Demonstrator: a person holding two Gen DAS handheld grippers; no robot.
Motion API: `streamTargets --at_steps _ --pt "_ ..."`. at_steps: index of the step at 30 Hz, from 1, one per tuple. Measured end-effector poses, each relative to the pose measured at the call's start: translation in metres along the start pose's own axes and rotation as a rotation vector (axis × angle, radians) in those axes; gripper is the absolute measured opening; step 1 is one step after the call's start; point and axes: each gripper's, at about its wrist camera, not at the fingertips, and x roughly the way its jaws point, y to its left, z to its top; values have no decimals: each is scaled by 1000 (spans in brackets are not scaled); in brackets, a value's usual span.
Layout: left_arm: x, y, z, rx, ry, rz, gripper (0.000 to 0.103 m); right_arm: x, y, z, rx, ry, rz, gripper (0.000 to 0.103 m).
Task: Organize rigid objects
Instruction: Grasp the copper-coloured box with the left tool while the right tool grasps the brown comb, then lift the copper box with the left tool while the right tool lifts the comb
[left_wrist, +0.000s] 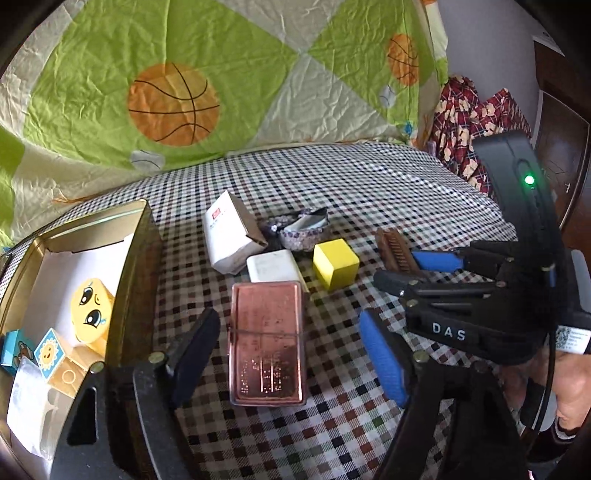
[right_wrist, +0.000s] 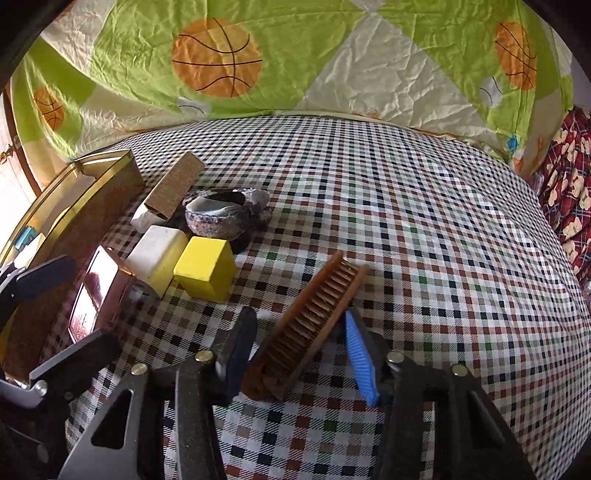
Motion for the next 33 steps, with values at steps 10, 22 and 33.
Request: streamTargets --at_steps 10,22,33 --pt "20 5 -2 -40 107 -51 45 -3 11 -1 -59 -10 -19 27" --pt "2 12 -2 -71 15 -25 44 -20 12 -3 -60 -93 -1 27" --pt "-24 14 -1 -80 -135 53 44 -52 14 -7 -64 -252 -14 27"
